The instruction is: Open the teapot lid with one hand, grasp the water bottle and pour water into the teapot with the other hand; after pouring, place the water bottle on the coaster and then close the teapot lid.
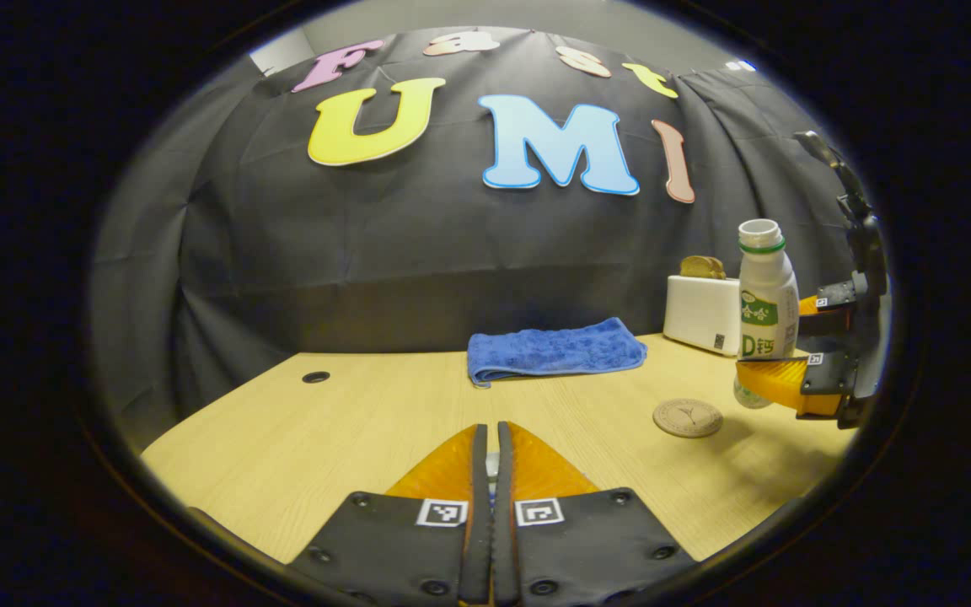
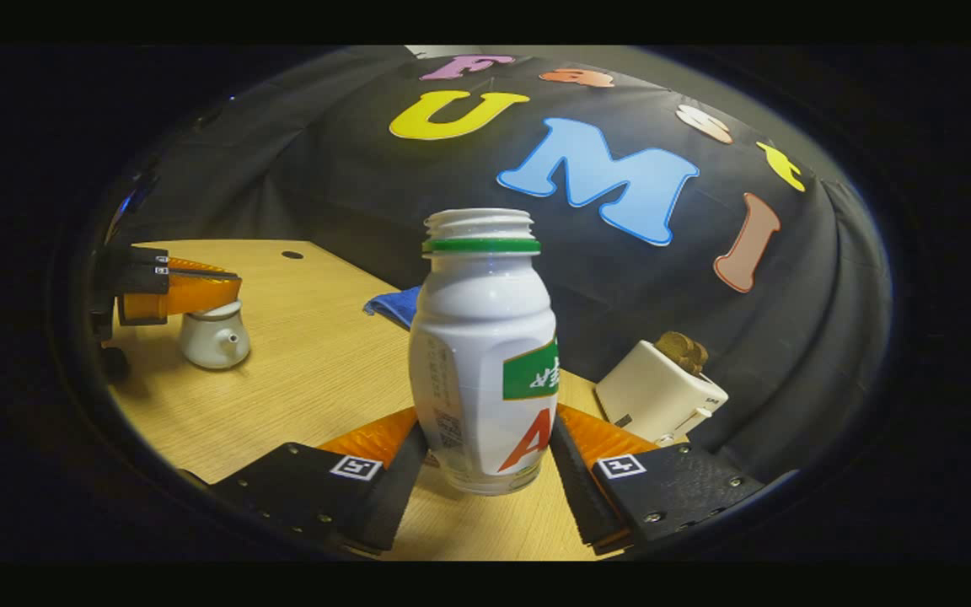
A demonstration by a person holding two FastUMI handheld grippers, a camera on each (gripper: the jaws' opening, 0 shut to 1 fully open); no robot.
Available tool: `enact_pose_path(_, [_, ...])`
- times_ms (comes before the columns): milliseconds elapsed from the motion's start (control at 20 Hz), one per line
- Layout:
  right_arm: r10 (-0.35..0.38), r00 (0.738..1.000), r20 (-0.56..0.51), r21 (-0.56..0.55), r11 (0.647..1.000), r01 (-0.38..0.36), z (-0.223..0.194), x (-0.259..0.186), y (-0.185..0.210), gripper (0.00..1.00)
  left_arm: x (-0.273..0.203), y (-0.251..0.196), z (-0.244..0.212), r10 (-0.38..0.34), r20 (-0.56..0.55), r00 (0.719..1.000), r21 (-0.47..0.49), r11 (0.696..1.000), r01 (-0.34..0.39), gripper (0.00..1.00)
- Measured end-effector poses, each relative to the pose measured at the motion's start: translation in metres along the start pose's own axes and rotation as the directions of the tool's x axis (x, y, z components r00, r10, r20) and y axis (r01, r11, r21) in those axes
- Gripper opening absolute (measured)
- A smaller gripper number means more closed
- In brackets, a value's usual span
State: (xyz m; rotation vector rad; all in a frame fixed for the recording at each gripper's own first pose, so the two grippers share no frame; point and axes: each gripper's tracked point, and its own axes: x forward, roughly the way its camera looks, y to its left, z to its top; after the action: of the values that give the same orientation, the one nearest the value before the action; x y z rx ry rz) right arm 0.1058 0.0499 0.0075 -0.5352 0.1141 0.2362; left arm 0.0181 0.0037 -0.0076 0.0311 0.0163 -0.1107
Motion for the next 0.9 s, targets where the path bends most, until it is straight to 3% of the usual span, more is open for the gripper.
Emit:
enact_pose_path(250, [0.000,1.000,-0.001,-0.003,1.000,0.000,0.000,-0.001,-0.002,0.78,-0.001,-0.001,0.002,0.009,-0.003,1.000,0.008,1.000,-0.009,0.19])
enact_pose_path(300, [-0.001,1.000,-0.002,-0.003,1.000,0.001,0.001,-0.001,-0.002,0.77,-0.003,0.001,0.005,0.018,0.007,1.000,0.010,1.000,-0.018,0.30])
enact_pose_path(400, [-0.003,1.000,-0.004,-0.004,1.000,0.003,0.001,-0.001,-0.004,0.78,-0.007,0.001,0.012,0.021,0.028,0.999,-0.001,1.000,-0.021,0.37])
enact_pose_path(600, [0.015,1.000,0.006,0.030,0.999,-0.015,0.006,0.001,0.000,0.78,-0.021,0.006,0.021,0.043,0.057,0.997,-0.023,0.999,-0.041,0.38])
enact_pose_path(900, [0.079,0.996,0.039,0.172,0.981,-0.085,0.020,0.021,0.006,0.78,-0.051,-0.002,0.034,0.010,0.092,0.996,-0.094,0.996,-0.001,0.38])
